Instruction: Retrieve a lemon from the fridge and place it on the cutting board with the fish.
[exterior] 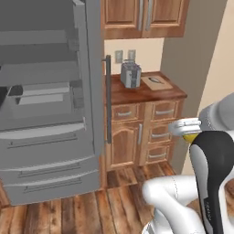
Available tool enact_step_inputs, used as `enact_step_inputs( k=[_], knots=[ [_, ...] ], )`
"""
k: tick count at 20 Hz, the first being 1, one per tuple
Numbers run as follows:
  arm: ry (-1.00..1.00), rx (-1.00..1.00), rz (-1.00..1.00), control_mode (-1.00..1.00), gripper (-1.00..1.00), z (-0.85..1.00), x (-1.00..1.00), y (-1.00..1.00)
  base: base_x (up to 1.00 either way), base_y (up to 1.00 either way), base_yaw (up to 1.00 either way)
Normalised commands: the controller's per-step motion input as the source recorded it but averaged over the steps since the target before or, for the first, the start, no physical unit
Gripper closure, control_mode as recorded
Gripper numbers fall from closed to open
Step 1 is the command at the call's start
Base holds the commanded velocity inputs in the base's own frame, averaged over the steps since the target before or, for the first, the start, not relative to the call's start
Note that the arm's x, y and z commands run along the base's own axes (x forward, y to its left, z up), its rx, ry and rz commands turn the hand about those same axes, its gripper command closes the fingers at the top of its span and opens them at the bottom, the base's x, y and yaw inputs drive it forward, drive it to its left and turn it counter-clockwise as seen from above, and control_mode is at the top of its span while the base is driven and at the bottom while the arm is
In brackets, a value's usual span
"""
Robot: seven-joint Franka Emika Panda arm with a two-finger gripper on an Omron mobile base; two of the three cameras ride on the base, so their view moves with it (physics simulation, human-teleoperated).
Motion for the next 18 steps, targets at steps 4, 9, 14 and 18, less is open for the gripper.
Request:
enact_step_inputs(
  k=[4,9,14,18],
  knots=[
    [0.00,0.00,0.00,1.00,1.00,0.00,0.00,0.00,0.20,-0.89,0.00],
    [0.00,0.00,0.00,1.00,1.00,0.00,0.00,0.00,0.35,-0.75,0.00],
    [0.00,0.00,0.00,1.00,1.00,0.00,0.00,0.00,0.51,-0.54,0.00],
    [0.00,0.00,0.00,1.00,1.00,0.00,0.00,0.00,0.56,-0.26,0.00]
  ],
)
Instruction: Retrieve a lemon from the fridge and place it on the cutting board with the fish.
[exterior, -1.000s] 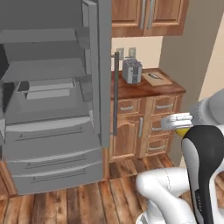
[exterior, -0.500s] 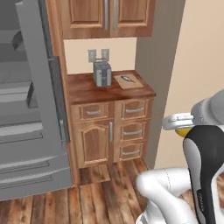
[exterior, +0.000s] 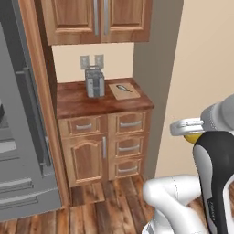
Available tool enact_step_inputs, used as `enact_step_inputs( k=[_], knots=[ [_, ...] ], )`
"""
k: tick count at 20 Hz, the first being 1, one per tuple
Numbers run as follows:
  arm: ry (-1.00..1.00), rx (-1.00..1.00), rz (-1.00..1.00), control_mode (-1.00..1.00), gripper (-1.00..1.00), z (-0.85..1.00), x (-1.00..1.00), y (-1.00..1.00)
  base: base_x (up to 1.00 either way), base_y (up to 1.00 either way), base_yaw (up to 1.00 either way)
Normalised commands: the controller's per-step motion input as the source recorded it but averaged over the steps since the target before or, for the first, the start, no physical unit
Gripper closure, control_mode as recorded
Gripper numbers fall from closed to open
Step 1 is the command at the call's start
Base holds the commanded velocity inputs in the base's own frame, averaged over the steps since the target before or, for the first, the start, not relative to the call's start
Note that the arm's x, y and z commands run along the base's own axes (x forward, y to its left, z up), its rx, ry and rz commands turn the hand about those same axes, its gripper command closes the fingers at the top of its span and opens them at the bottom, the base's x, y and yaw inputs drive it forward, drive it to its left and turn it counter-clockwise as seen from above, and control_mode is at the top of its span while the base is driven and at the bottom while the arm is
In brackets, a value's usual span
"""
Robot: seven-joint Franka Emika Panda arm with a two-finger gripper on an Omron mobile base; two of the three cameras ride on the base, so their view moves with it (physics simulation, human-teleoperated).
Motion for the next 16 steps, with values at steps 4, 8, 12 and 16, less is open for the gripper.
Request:
enact_step_inputs(
  k=[4,8,12,16],
  knots=[
    [0.00,0.00,0.00,1.00,1.00,0.00,0.00,0.00,0.66,-0.03,-0.02],
    [0.00,0.00,0.00,1.00,1.00,0.00,0.00,0.00,0.68,0.00,-0.03],
    [0.00,0.00,0.00,1.00,1.00,0.00,0.00,0.00,0.72,0.00,-0.02],
    [0.00,0.00,0.00,1.00,1.00,0.00,0.00,0.00,0.69,0.00,-0.04]
  ],
)
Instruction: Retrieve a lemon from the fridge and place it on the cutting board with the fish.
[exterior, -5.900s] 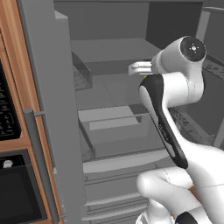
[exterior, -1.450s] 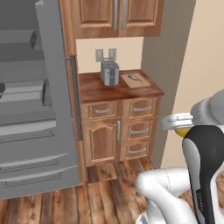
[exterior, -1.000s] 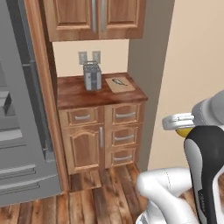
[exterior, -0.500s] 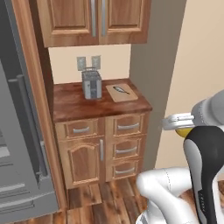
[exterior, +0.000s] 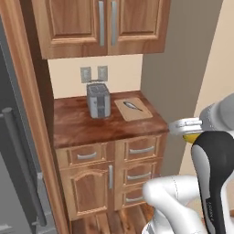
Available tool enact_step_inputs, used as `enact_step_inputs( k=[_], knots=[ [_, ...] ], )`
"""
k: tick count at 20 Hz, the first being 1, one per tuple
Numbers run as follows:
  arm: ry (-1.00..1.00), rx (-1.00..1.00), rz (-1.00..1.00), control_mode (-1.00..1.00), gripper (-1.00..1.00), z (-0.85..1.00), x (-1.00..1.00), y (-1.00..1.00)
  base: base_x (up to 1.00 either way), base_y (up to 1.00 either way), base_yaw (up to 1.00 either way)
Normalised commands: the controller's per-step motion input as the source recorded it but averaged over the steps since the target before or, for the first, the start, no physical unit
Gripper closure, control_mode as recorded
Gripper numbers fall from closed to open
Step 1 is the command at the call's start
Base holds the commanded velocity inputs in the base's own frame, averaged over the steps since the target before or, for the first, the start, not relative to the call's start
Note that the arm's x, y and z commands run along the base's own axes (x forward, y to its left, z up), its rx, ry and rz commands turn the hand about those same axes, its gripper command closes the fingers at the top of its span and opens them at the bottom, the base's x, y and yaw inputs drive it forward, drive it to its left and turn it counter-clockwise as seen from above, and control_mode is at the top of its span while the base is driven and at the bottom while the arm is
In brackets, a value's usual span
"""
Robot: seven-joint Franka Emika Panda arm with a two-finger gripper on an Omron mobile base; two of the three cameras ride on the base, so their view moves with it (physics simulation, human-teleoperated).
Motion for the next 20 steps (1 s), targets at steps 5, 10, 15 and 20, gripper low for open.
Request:
enact_step_inputs(
  k=[5,10,15,20],
  knots=[
    [0.00,0.00,0.00,1.00,1.00,0.00,0.00,0.00,0.61,0.00,-0.08],
    [0.00,0.00,0.00,1.00,1.00,0.00,0.00,0.00,0.60,0.00,-0.08],
    [0.00,0.00,0.00,1.00,1.00,0.00,0.00,0.00,0.52,0.00,-0.09],
    [0.00,0.00,0.00,1.00,1.00,0.00,0.00,0.00,0.51,0.00,-0.07]
  ],
)
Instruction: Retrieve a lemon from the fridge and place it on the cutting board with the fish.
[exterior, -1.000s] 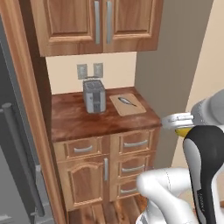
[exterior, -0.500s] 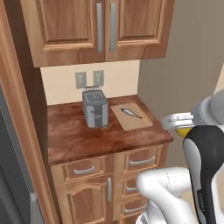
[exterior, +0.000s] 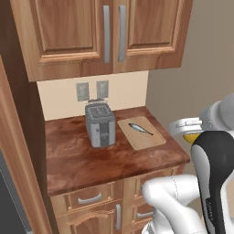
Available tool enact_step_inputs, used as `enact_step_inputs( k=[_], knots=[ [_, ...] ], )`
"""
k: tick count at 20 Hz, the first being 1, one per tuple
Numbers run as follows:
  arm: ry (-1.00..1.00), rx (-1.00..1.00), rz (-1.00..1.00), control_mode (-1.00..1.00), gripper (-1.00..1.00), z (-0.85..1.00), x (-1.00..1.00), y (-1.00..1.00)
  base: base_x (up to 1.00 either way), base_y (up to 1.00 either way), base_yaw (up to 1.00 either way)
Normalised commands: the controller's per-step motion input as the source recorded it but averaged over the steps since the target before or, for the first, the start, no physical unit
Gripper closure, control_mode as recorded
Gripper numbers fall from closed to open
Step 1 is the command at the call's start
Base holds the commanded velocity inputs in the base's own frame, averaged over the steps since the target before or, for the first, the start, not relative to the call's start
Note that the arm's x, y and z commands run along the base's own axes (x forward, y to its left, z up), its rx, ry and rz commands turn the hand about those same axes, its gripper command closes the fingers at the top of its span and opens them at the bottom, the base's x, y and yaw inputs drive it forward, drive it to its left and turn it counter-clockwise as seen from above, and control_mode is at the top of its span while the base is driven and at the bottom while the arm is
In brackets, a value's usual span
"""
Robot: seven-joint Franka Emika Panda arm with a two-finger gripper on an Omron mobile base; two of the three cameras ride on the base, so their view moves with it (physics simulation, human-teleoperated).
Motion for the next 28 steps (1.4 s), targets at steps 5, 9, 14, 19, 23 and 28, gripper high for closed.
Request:
enact_step_inputs(
  k=[5,9,14,19,23,28],
  knots=[
    [0.00,0.00,0.00,1.00,1.00,0.00,0.00,0.00,0.58,0.00,-0.03],
    [0.00,0.00,0.00,1.00,1.00,0.00,0.00,0.00,0.62,0.00,-0.02],
    [0.00,0.00,0.00,1.00,1.00,0.00,0.00,0.00,0.55,-0.05,0.00],
    [0.00,0.00,0.00,1.00,1.00,0.00,0.00,0.00,0.31,-0.02,0.00],
    [0.00,0.00,0.00,1.00,1.00,0.00,0.00,0.00,0.27,0.00,0.00],
    [0.00,0.00,0.00,-1.00,1.00,-0.03,0.00,-0.03,0.10,0.00,0.00]
  ],
)
